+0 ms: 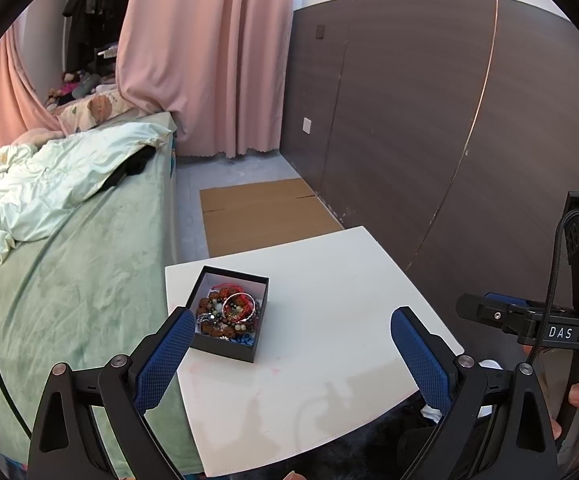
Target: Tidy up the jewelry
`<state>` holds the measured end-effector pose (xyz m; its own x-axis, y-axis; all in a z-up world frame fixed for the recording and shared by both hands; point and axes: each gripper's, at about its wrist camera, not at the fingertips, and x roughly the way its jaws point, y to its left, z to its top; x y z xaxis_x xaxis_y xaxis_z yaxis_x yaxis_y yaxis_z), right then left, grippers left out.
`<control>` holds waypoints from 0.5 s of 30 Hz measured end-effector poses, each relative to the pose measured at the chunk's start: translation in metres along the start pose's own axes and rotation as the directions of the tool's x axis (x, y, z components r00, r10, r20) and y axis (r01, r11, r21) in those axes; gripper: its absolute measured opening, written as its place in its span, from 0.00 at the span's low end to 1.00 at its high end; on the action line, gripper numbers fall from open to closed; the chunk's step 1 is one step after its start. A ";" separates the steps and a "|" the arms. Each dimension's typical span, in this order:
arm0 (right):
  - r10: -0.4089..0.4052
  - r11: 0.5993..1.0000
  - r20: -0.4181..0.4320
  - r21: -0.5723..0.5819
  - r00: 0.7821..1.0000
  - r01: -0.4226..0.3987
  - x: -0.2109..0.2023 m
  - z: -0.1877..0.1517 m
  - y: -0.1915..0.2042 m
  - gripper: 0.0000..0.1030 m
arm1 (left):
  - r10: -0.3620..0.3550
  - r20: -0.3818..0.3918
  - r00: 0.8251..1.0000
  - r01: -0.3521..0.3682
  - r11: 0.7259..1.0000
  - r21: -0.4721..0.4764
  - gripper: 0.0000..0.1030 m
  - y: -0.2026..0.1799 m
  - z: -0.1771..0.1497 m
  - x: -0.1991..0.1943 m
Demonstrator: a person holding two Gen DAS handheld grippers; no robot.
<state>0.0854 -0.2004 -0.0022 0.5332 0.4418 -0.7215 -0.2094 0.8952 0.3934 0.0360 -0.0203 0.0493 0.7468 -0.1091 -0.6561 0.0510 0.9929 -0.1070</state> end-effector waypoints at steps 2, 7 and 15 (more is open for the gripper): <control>0.000 1.000 0.000 -0.001 1.000 0.000 0.000 0.000 0.000 0.97 | 0.001 0.001 1.000 -0.001 1.000 0.000 0.96 0.000 0.000 0.000; -0.004 1.000 -0.005 -0.001 1.000 0.004 0.001 -0.003 -0.002 0.97 | 0.003 0.006 1.000 -0.003 1.000 0.003 0.96 -0.002 0.000 0.000; -0.008 1.000 -0.010 -0.003 1.000 0.008 0.003 -0.004 -0.007 0.97 | 0.009 0.009 1.000 -0.008 1.000 -0.008 0.96 -0.001 -0.001 0.002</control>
<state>0.0850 -0.2053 -0.0090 0.5270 0.4354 -0.7299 -0.2080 0.8988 0.3860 0.0369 -0.0219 0.0475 0.7534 -0.1001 -0.6500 0.0394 0.9934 -0.1074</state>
